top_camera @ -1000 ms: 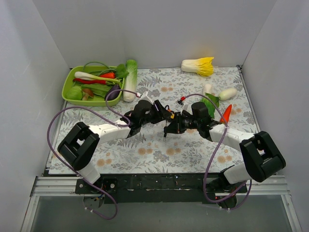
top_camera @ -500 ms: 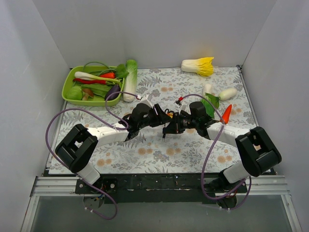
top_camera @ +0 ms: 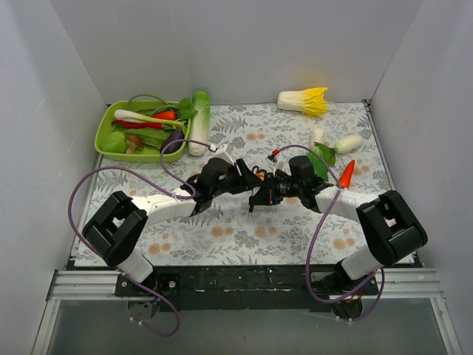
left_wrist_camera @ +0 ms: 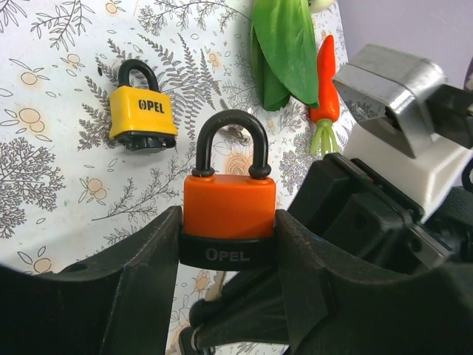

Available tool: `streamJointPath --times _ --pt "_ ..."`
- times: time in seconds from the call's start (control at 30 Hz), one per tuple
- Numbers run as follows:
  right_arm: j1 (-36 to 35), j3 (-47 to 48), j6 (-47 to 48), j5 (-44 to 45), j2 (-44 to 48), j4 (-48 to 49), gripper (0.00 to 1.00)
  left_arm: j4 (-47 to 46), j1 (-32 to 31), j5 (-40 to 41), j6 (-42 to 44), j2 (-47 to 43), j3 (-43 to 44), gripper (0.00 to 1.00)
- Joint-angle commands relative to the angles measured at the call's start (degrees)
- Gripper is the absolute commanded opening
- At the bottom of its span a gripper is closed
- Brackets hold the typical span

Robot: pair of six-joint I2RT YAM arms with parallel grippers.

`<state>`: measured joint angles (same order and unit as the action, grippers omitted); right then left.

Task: Unlock with the key

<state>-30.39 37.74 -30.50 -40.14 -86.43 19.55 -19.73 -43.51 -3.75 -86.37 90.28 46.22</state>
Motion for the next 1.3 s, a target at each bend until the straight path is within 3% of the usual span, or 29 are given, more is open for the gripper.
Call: streamJointPath --times 0.0,0.5,0.73,1.27 --pt "0.5 2.0 2.0 1.4 -0.6 -1.0 0.01 1.4 -0.3 1.2 0.8 -3.7 2.6 0.0" --pt "0.9 3.7 4.7 2.1 0.2 -4.1 0.01 3.0 -0.2 0.8 0.5 -1.2 3.7 0.0" --pt "0.9 2.4 4.7 0.9 0.5 -4.0 0.01 8.3 -0.2 1.4 0.1 2.4 8.3 0.0" --pt "1.6 3.8 4.7 0.4 -0.1 -3.9 0.01 5.0 -0.2 -0.3 0.0 1.4 5.4 0.0"
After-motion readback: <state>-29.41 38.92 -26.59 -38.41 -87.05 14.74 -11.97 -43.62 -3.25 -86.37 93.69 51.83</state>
